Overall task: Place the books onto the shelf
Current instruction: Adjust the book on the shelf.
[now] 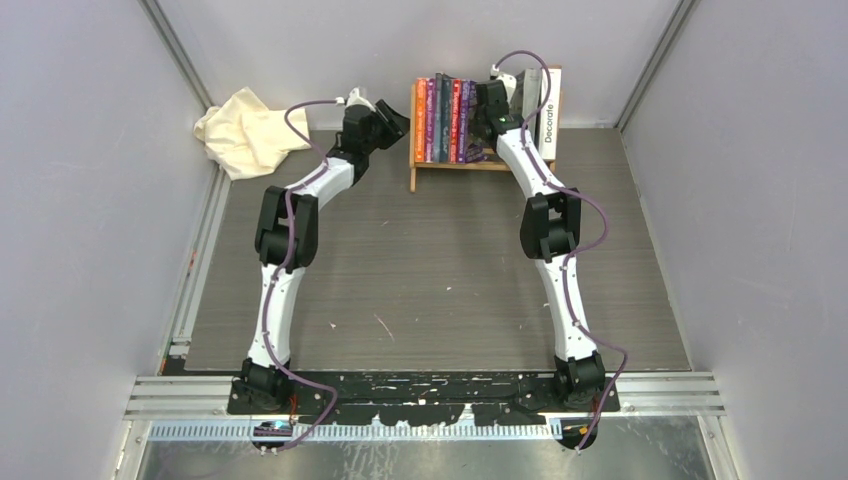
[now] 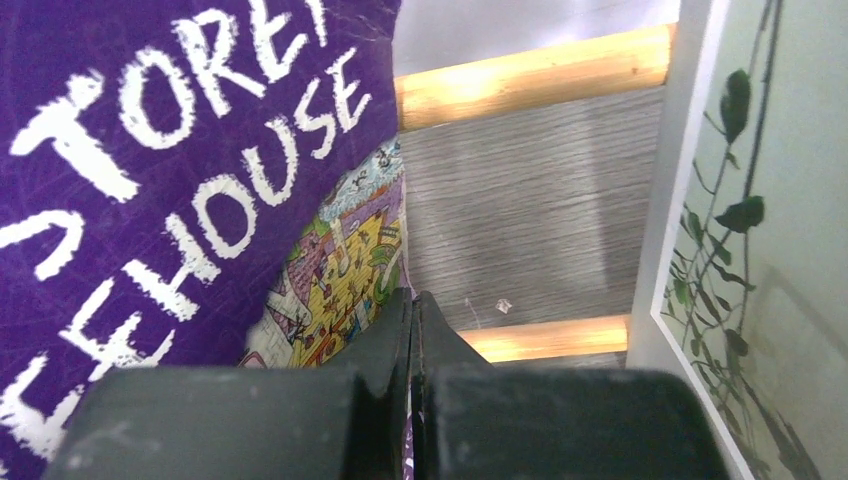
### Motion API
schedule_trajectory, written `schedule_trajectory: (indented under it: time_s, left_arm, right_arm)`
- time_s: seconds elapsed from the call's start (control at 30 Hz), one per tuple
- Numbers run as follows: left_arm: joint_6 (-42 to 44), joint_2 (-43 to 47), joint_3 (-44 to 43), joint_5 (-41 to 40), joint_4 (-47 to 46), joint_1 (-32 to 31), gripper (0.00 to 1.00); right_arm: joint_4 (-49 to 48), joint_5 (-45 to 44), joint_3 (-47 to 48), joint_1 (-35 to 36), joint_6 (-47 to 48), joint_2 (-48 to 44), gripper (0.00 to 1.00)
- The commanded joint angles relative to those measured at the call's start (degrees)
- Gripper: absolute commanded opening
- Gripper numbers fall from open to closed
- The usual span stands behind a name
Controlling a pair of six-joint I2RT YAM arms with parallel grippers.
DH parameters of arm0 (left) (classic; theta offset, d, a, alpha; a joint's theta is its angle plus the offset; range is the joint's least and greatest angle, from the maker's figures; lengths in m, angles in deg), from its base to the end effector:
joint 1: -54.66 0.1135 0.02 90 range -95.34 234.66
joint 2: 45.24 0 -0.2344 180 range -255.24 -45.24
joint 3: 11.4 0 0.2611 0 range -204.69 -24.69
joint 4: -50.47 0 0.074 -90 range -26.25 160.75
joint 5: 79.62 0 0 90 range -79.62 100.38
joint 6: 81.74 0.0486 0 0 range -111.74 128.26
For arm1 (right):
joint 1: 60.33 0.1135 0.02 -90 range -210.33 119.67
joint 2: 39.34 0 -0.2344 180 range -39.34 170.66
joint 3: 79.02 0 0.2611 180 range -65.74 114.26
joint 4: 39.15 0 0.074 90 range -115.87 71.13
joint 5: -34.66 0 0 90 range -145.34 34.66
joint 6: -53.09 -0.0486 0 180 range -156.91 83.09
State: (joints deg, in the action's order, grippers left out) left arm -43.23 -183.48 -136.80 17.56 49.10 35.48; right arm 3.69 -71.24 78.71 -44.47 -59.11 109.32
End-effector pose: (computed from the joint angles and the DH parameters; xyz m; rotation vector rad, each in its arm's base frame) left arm 0.5356 -0.1927 0.1873 -0.4303 1.8318 -0.9846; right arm 0.5600 0.1453 0.2095 0.2765 2.1182 0.0899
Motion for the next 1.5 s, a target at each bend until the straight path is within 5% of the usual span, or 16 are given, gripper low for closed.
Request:
schedule_trajectory:
  time_s: [0.0,0.57,1.07,1.47]
  left_arm:
    - [-2.6,0.1,-2.8,12.2,-7.1,-2.5,0.5]
    - [-11.4,-1.9,-6.1,28.6,-14.8,-1.0,0.44]
    - [-16.4,-5.3,-16.1,36.8,-12.4,-1.5,0.3]
    - [-19.8,-3.4,-14.9,38.5,-16.8,-1.0,0.22]
  right_arm:
    - [-4.1,17.8,1.4,5.1,0.6,0.1,0.01]
    - [-14.7,32.3,-9.4,5.3,2.4,-6.1,0.01]
    - [-13.6,38.7,-5.9,7.3,0.9,-6.9,0.01]
    - [-10.3,40.8,-2.7,7.9,1.8,-7.9,0.01]
